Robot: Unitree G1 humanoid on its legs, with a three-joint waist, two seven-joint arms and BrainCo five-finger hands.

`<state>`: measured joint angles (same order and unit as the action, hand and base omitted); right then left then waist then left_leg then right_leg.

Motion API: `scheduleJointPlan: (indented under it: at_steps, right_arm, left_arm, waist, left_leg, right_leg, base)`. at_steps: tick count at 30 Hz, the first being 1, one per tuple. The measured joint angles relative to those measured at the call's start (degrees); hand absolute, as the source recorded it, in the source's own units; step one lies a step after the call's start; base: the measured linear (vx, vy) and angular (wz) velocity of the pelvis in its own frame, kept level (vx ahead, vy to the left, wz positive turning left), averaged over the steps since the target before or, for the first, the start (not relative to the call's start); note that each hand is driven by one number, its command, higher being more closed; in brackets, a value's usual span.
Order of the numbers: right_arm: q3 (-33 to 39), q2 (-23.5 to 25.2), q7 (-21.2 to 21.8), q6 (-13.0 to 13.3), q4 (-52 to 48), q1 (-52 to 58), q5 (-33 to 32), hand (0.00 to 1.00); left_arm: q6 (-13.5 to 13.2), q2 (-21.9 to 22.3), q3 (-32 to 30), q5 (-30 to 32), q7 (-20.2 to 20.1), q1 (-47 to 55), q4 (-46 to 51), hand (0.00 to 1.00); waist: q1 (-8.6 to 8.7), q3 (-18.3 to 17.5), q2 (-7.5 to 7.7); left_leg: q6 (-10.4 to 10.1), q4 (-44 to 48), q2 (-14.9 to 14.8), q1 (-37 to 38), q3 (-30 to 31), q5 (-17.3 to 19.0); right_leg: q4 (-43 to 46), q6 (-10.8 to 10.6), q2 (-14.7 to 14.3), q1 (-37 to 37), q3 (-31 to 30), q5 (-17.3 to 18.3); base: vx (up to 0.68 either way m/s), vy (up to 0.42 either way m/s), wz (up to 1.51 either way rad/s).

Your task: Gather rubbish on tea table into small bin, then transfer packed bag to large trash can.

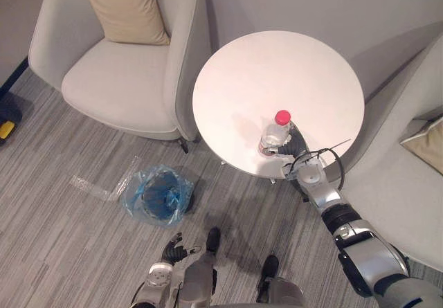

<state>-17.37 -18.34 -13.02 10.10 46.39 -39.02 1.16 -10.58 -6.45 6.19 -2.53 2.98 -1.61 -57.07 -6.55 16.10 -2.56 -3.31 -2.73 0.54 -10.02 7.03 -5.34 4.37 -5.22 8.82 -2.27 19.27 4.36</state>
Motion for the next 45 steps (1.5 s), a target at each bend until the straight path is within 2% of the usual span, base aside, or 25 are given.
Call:
scheduleJointPlan:
  at_steps: [9,15,19,24,28,31,36,37,39,40,42,45]
  right_arm:
    - [-1.26,0.82,-0.36,-1.02,-1.51,0.64,0.02,1.00]
    - [-0.08,-1.67,1.97,-0.73,-17.82,12.39,0.76,1.00]
    - [4.42,-1.51,3.68,0.01,-26.37,22.47,1.01,1.00]
    - [6.98,1.22,5.35,0.38,-34.72,34.54,1.40,1.00]
    - [8.30,3.64,5.94,0.83,-38.14,42.03,3.39,1.00]
    - [9.12,6.25,6.32,0.83,-40.11,45.11,3.96,1.00]
    - [12.48,9.49,5.56,0.83,-43.97,48.16,5.75,1.00]
    - [12.81,10.04,4.95,0.84,-44.61,48.17,5.98,1.00]
    - [12.80,10.06,4.57,0.83,-44.64,47.71,7.45,1.00]
    - [12.73,10.04,4.19,0.81,-44.63,46.97,7.81,1.00]
    - [12.63,9.77,3.60,0.76,-44.57,45.06,7.82,1.00]
    - [12.04,9.85,3.05,0.77,-44.44,44.79,7.81,1.00]
  left_arm:
    - [0.14,-0.01,0.47,0.08,0.67,0.00,0.37,0.00]
    - [1.41,-0.10,-0.35,1.45,0.45,0.08,0.32,0.00]
    - [2.41,-0.50,-0.67,2.96,0.21,0.35,-0.05,0.00]
    - [2.74,-1.58,-0.62,5.54,0.05,1.15,-3.00,0.00]
    - [3.70,-1.42,-0.01,6.07,-0.63,1.62,-5.06,0.00]
    - [3.82,-1.43,1.71,6.49,-0.84,1.57,-5.59,0.00]
    - [3.99,-0.78,2.66,6.99,-0.80,1.05,-5.65,0.00]
    - [4.09,-0.75,2.16,6.97,-0.78,1.05,-5.83,0.00]
    - [4.12,-0.83,1.91,6.91,-0.70,0.92,-5.40,0.00]
    - [4.15,-0.59,1.54,6.90,-0.64,0.54,-5.40,0.00]
    - [4.04,1.10,1.49,6.82,-0.62,0.72,-5.30,0.00]
    - [4.02,1.83,1.44,6.73,-0.62,1.09,-4.35,0.00]
  waist:
    - [-0.32,0.05,0.07]
    - [0.43,-0.19,0.66]
    - [1.64,-0.91,1.53]
    - [4.18,-4.60,3.52]
    - [5.79,-7.55,3.51]
    - [7.42,-7.83,3.37]
    - [7.48,-8.50,2.90]
    - [7.61,-8.60,3.05]
    - [7.25,-9.31,3.94]
    - [6.34,-9.60,3.42]
    - [5.70,-9.43,0.79]
    - [5.19,-8.37,-0.90]
  left_leg:
    - [0.03,0.08,0.13,0.38,1.16,0.00]
    - [0.10,-0.06,0.11,2.79,-0.21,0.26]
    - [0.37,-0.19,0.22,4.35,-2.72,0.58]
    - [0.34,-1.43,0.02,7.01,-6.84,0.67]
    - [0.35,-2.15,-0.29,8.37,-9.14,0.67]
    - [0.38,-1.72,-0.32,7.94,-9.05,0.69]
    - [1.04,0.47,-0.19,5.72,-6.45,0.87]
    - [1.02,0.77,-0.25,4.96,-5.75,0.23]
    - [0.02,2.77,0.08,2.76,-4.65,-0.31]
    - [-0.27,4.19,-0.58,0.85,-4.49,-0.45]
    - [-1.17,5.82,-3.03,-2.02,-3.37,-1.04]
    - [-2.51,4.74,-4.82,-1.79,-2.72,-1.27]
  right_leg:
    - [0.43,0.03,0.34,0.78,0.68,0.02]
    - [0.48,-0.04,0.59,2.40,-1.82,0.03]
    - [0.47,-0.54,1.05,2.50,-4.49,0.29]
    - [0.04,-1.48,1.05,2.40,-8.43,0.92]
    - [0.72,-1.53,0.79,1.37,-10.64,0.92]
    - [4.63,-1.67,1.27,-0.27,-10.96,2.23]
    - [8.65,-2.75,1.55,-1.18,-12.64,4.07]
    - [13.37,-2.95,1.24,-2.38,-15.81,6.63]
    - [12.80,-2.88,0.65,-2.66,-17.82,7.87]
    - [10.54,-1.79,-0.08,-2.67,-17.84,7.48]
    - [6.61,-0.15,-2.74,-2.34,-16.11,4.46]
    - [6.49,0.94,-4.58,-1.82,-14.49,3.61]
  base:
    - [0.00,0.007,0.08]
    - [-0.01,0.009,-0.11]
    - [-0.05,0.015,-0.35]
    - [-0.05,0.000,-0.46]
    - [-0.07,0.004,-0.35]
    - [-0.05,-0.002,0.02]
    - [-0.06,0.002,0.33]
    - [-0.02,-0.040,0.53]
    - [-0.05,-0.092,0.43]
    - [-0.12,-0.098,0.15]
    - [-0.14,-0.086,0.10]
    - [-0.17,-0.097,0.16]
